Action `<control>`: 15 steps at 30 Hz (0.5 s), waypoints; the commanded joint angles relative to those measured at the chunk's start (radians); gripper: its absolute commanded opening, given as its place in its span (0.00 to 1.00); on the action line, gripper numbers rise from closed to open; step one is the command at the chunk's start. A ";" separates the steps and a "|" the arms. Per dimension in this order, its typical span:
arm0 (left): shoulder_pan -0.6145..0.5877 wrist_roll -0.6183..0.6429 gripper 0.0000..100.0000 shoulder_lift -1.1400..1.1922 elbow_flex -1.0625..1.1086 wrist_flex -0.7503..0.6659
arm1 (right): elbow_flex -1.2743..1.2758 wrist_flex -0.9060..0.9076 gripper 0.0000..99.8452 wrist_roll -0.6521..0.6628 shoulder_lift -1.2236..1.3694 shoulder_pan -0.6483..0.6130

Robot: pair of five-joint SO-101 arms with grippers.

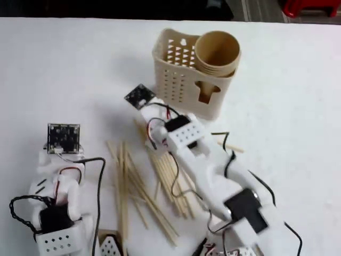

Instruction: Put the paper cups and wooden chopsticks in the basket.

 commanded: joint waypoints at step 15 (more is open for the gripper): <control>-0.012 0.003 0.03 -0.015 -0.003 -0.020 | -0.224 0.120 0.03 -0.018 0.232 0.021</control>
